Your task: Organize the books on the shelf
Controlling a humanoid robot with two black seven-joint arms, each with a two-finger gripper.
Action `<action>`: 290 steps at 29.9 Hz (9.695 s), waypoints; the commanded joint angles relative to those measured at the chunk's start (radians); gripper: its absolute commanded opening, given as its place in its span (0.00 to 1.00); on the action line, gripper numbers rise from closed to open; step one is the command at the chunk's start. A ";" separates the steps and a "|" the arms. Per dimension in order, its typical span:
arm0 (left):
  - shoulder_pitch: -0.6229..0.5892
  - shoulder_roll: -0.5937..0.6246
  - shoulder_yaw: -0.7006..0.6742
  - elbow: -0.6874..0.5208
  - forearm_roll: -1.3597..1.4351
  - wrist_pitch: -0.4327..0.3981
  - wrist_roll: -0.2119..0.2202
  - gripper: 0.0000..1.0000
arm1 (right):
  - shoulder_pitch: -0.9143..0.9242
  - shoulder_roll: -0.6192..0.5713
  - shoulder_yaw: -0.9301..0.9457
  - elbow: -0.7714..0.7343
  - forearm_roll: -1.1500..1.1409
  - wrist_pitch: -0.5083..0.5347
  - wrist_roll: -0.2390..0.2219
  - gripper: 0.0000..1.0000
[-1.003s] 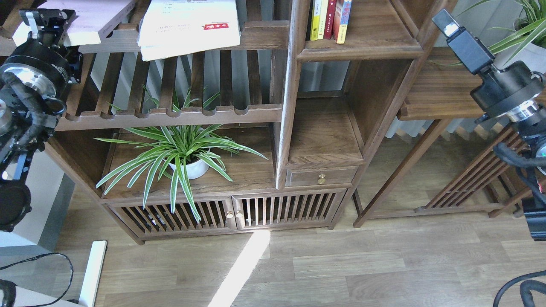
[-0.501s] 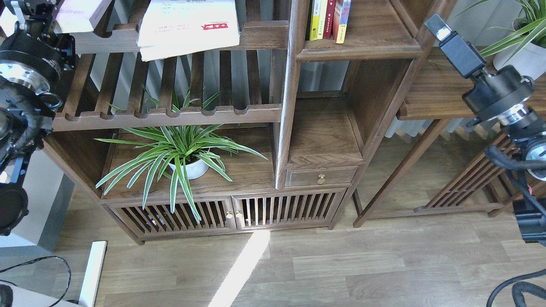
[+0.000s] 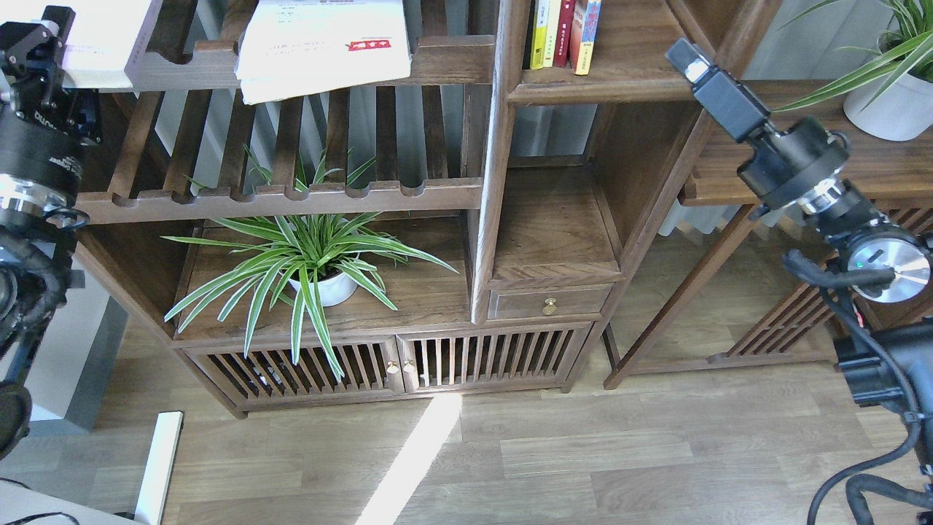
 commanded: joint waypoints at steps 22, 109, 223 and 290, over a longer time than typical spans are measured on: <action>0.126 0.000 0.034 0.000 0.070 -0.289 0.041 0.03 | -0.024 0.051 -0.113 -0.005 0.002 0.000 -0.019 0.75; -0.089 -0.359 0.399 -0.007 0.463 -0.289 0.115 0.03 | 0.169 0.358 -0.164 0.020 -0.086 0.000 -0.063 0.73; 0.168 -0.142 0.206 -0.041 0.504 -0.289 0.107 0.99 | 0.187 0.068 -0.150 0.012 -0.035 0.000 -0.088 0.05; 0.239 -0.142 0.158 -0.006 0.501 -0.289 0.104 0.99 | 0.509 -0.202 -0.211 -0.241 -0.221 -0.180 -0.195 0.05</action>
